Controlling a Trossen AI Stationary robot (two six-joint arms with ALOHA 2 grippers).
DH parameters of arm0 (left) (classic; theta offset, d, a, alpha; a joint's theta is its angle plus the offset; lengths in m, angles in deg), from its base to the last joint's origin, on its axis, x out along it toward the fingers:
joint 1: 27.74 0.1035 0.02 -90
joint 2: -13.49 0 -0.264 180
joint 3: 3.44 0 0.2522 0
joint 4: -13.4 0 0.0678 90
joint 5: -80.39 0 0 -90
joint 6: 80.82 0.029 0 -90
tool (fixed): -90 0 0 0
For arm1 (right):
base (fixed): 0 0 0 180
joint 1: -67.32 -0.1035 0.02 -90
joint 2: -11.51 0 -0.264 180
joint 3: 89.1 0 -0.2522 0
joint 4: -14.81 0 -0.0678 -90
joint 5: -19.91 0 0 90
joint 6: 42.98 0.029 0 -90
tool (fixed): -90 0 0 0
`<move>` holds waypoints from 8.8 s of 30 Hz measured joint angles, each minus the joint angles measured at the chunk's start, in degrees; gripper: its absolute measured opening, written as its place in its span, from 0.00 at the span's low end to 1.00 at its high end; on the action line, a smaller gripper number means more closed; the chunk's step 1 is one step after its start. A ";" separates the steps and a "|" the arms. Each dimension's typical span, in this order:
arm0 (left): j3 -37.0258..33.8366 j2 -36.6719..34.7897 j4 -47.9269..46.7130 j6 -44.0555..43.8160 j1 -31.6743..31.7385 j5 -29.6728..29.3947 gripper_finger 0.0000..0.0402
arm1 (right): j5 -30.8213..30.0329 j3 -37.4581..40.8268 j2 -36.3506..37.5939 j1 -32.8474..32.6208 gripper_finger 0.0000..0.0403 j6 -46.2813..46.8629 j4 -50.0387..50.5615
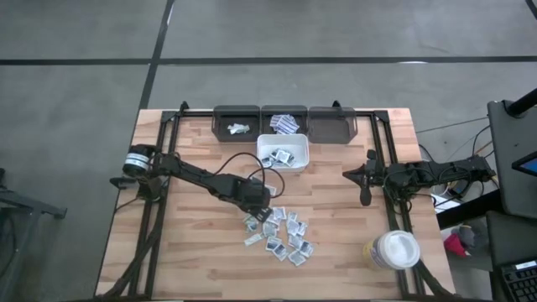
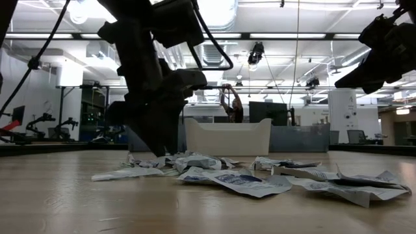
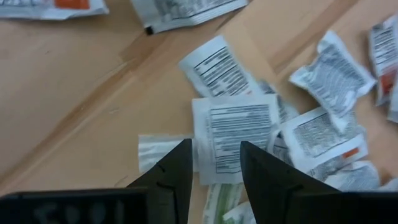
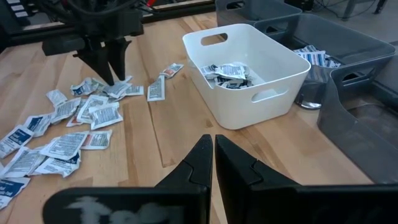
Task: Pick & Place First Aid Supplies
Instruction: Put the blue alcohol pad into the white bin
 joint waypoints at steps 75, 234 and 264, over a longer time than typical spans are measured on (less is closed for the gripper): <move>19.07 -0.13 1.23 42.79 9.11 -27.69 0.00 | 0.00 0.01 0.02 0.01 0.04 -0.02 0.11; 24.19 -2.14 10.43 56.53 8.46 -29.56 0.00 | 0.00 0.00 0.00 0.00 0.04 -0.15 0.42; 16.48 6.71 8.11 16.82 20.87 -13.94 0.00 | -0.57 0.00 -0.68 0.02 0.04 0.00 0.79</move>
